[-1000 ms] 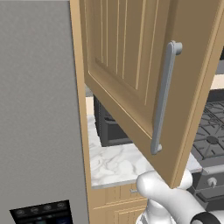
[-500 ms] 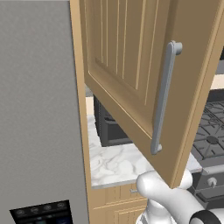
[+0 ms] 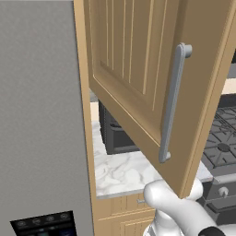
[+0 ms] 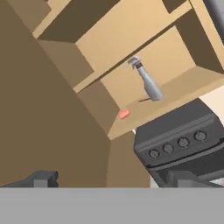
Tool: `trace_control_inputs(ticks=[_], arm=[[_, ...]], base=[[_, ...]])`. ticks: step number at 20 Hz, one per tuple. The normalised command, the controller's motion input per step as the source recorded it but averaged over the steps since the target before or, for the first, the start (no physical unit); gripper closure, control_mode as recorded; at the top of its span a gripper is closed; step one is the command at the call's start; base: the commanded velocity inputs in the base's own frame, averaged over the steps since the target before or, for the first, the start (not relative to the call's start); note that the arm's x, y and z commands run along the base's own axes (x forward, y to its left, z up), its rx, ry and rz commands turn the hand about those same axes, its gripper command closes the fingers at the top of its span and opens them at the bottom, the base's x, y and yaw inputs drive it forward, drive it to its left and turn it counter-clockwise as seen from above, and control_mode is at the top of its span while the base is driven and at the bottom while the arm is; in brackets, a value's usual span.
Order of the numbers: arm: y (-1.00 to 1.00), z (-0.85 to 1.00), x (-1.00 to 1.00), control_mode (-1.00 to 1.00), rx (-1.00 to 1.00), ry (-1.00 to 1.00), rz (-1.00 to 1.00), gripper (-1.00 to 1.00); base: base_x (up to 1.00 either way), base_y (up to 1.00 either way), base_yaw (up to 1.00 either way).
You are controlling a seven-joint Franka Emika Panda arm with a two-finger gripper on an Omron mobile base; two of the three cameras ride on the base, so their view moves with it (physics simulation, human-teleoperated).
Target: Pick the bar soap and spray from the cabinet and place them on the counter.
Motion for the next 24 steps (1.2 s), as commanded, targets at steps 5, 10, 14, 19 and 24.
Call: trace_control_inputs(ticks=[5,10,14,19,24], arm=[[0.00,0.00,0.05,-1.00,-0.20,-0.25,0.00,-1.00],[0.00,0.00,0.10,-1.00,-0.18,-0.16,0.00,-1.00],[0.00,0.00,0.14,-1.00,-0.14,-0.07,0.00,-1.00],[0.00,0.00,0.28,-1.00,-0.12,-0.02,0.00,-1.00],[0.00,0.00,0.15,-1.00,-0.17,-0.10,0.00,-1.00]], base=[[0.00,0.00,0.00],[0.00,0.00,0.00],[0.00,0.00,0.00],[0.00,0.00,0.00],[0.00,0.00,0.00]])
